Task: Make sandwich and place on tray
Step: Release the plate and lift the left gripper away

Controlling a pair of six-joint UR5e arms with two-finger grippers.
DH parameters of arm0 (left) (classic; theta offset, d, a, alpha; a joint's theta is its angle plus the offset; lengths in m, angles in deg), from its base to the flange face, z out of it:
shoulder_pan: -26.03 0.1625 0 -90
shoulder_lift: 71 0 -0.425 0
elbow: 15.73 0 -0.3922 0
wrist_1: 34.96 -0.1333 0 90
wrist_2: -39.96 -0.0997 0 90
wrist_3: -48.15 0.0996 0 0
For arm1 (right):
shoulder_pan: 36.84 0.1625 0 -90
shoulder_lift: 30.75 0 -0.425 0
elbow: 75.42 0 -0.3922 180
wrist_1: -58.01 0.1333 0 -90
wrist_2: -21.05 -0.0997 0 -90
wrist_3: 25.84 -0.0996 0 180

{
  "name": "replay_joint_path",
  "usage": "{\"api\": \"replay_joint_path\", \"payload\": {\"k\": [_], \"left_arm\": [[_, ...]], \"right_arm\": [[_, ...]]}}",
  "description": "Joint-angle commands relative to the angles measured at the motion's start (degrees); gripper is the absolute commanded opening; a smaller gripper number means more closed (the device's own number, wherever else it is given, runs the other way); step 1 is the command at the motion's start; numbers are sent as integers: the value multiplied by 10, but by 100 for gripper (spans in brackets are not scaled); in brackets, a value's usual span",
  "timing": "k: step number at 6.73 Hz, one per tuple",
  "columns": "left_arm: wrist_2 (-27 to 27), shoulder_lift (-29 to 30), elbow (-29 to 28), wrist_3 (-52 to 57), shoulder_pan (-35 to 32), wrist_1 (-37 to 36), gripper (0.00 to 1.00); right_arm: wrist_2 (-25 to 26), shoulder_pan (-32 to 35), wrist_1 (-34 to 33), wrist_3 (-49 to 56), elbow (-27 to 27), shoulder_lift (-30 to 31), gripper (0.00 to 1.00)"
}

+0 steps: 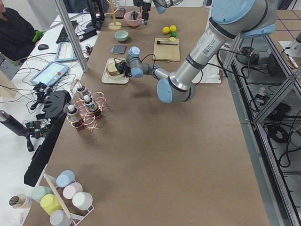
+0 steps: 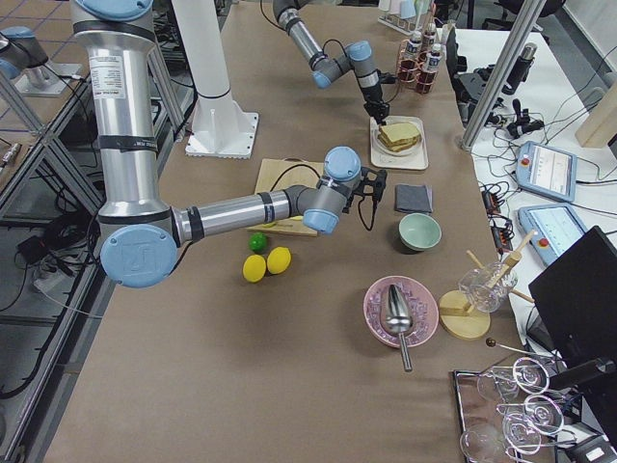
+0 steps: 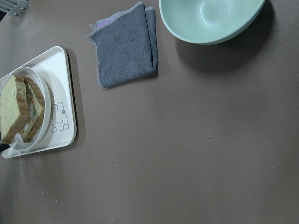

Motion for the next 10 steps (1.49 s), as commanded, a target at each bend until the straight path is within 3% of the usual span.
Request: {"api": "replay_joint_path", "payload": {"k": [1,2,5,7,8,9,10], "left_arm": [[16,-4,6,2,-21,-1,97],[40,-9,18,3,-36,-2,97],[108,-75,126,48,-51,-32,97],[111,-122,296,196,-70,-241,97],[111,-163,375,277,-73,-311,97],[112,-224,437,367,-99,-331,97],[139,-263,458,410,-128,-331,97]], "right_arm": [[0,2,-11,0,1,-10,100],[-1,4,-11,0,1,-11,100],[-9,31,-57,45,1,-15,100],[-20,61,-126,115,-6,-14,100],[-20,73,-149,154,-4,-6,100],[-14,88,-221,243,-7,-1,100],[0,105,-282,330,-7,10,100]]}}
